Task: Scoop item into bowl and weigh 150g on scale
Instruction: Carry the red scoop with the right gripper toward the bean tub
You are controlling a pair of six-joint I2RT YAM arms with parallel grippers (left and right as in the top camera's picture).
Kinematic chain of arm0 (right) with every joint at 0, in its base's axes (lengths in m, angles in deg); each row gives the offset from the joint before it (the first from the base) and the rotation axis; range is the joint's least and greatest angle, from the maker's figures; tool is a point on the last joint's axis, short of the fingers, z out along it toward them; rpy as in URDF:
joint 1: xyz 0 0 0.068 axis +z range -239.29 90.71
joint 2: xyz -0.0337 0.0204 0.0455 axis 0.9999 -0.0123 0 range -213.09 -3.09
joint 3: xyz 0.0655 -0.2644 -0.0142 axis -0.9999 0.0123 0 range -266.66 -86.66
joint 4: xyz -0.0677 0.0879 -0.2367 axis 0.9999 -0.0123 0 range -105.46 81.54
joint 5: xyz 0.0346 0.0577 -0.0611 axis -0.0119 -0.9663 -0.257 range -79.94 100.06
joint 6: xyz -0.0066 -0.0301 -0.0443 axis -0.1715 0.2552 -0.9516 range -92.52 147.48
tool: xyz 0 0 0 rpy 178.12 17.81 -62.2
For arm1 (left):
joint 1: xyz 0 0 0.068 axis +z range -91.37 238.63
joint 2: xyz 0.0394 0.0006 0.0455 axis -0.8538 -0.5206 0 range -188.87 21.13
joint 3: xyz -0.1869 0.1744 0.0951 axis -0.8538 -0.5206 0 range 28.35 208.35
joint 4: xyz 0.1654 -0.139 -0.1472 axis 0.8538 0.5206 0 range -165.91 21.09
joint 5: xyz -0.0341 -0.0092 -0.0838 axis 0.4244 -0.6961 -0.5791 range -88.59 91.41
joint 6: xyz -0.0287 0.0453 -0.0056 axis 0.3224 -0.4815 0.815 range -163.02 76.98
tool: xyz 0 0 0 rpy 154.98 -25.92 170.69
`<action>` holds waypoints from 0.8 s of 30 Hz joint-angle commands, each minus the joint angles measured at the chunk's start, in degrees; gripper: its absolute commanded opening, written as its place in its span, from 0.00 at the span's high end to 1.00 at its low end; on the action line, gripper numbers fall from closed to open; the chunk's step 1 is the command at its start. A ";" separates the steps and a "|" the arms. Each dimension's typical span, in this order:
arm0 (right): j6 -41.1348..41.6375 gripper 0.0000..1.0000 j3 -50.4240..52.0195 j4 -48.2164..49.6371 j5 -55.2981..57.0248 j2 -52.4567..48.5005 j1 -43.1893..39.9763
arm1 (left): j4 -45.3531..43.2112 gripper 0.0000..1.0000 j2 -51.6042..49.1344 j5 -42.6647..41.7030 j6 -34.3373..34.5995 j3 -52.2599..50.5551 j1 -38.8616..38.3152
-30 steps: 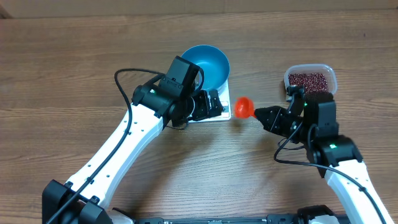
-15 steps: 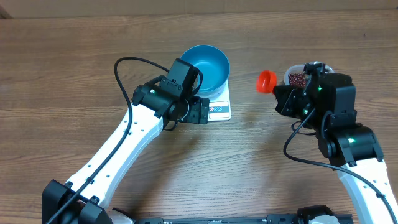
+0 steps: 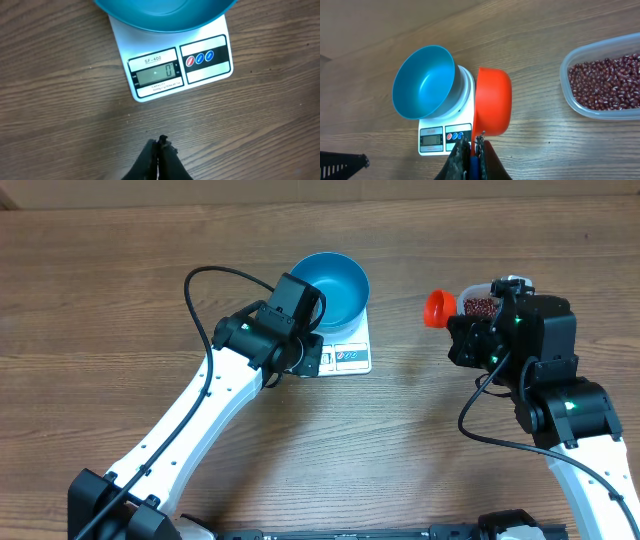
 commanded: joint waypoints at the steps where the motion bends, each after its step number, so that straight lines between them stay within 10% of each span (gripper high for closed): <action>1: -0.55 0.96 -1.88 0.26 -0.26 0.26 0.28 | -0.11 0.96 1.18 0.76 -1.95 -0.09 0.20; 24: -0.55 0.96 -1.84 -0.13 -0.26 0.24 0.28 | -10.97 0.96 1.05 0.55 -17.25 -5.38 -0.68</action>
